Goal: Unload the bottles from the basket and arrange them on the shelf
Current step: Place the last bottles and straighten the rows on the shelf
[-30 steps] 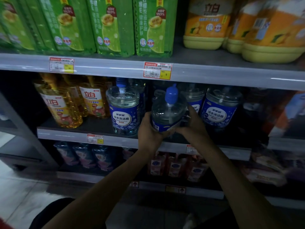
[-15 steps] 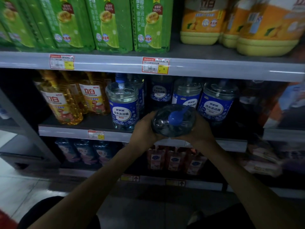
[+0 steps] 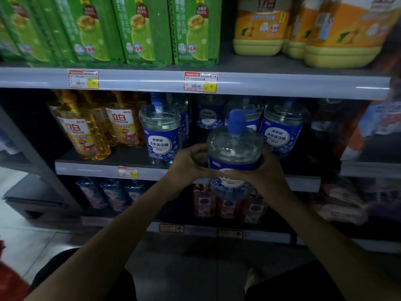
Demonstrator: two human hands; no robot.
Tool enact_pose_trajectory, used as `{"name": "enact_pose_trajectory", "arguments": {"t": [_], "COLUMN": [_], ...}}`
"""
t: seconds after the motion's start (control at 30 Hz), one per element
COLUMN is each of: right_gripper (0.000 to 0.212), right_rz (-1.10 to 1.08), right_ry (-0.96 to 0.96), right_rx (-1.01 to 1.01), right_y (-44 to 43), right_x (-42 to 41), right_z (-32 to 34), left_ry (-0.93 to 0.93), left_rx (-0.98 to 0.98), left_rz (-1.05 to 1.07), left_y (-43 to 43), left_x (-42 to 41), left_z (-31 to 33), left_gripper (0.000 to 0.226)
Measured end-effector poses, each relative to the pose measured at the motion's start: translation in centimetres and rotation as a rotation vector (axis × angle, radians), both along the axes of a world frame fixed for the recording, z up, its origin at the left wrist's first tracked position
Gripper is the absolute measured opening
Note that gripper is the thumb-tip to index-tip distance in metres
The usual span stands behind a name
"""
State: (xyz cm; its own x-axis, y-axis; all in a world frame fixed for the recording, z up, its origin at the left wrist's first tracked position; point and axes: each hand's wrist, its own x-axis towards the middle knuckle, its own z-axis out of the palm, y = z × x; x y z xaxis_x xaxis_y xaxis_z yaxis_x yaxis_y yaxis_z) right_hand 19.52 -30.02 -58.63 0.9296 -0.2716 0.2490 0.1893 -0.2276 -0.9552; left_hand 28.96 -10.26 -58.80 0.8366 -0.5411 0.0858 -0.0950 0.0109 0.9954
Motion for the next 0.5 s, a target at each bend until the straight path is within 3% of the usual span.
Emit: {"name": "enact_pose_trajectory", "arguments": {"t": [0.1,0.2,0.5], "right_gripper": [0.076,0.064,0.075], "right_rz": [-0.025,-0.04,-0.114], "right_ry": [0.028,0.066,0.177], "right_rx": [0.128,0.267,0.362], "right_y": [-0.1,0.0,-0.4], "right_x": [-0.4,-0.5,0.7], "right_z": [-0.7,-1.2,-2.6], "left_ry": [0.008,0.006,-0.087], "left_rx": [0.074,0.121,0.024], "left_rz": [0.026,0.091,0.326], "left_y": [-0.2,-1.2,-5.3], "left_x": [0.0,0.2,3.2], "left_z": [-0.5,-1.1,-2.2], "left_gripper": [0.061,0.024,0.025]}}
